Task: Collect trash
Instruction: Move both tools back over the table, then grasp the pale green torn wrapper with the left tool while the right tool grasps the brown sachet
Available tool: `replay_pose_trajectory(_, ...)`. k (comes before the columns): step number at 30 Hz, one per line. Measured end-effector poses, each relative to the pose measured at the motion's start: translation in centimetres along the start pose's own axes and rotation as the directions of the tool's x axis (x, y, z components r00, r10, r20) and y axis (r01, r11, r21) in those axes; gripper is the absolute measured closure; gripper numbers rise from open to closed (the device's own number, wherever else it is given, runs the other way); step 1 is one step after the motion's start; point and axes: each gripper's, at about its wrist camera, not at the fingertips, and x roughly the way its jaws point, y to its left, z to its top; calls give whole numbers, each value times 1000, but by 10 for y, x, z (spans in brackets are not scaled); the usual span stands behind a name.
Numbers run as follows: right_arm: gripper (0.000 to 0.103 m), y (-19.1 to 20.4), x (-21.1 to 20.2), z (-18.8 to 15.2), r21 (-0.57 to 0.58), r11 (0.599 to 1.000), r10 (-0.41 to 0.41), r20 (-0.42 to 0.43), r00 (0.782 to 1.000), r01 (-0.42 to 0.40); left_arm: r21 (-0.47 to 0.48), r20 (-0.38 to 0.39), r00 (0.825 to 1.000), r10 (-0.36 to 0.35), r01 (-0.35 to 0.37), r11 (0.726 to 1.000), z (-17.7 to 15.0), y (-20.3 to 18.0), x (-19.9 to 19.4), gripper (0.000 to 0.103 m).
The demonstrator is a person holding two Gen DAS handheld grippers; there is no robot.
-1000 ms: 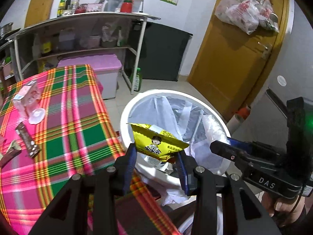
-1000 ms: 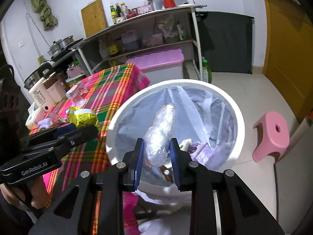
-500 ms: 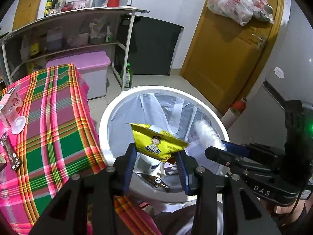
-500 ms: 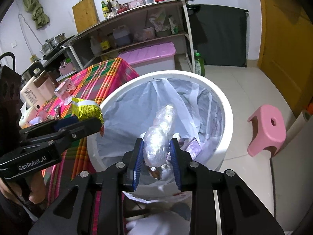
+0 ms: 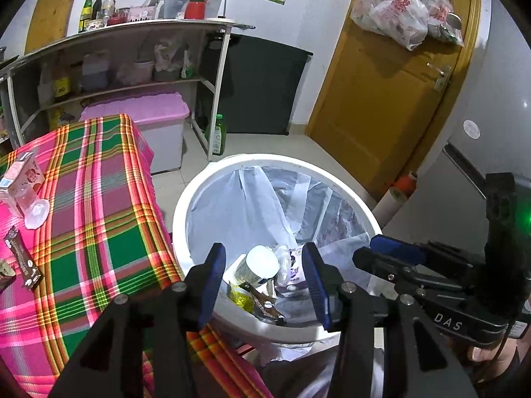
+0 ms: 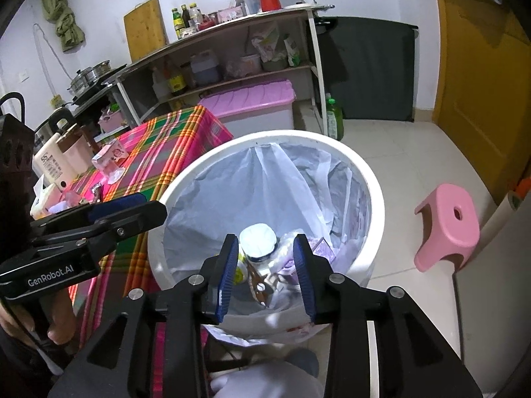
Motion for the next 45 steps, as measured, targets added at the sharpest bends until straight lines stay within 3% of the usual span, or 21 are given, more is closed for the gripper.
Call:
replay_pose_trajectory(27,66,74,-32,2,-142,987,82,45,996,-75,-69,90,994,65,-59,996,-24,30,-70,53)
replay_pose_trajectory(45,61,129,-19,-14,-236,948,220,0,976,-214,-168,110,976,185,-165,972,-61,75,-106,50)
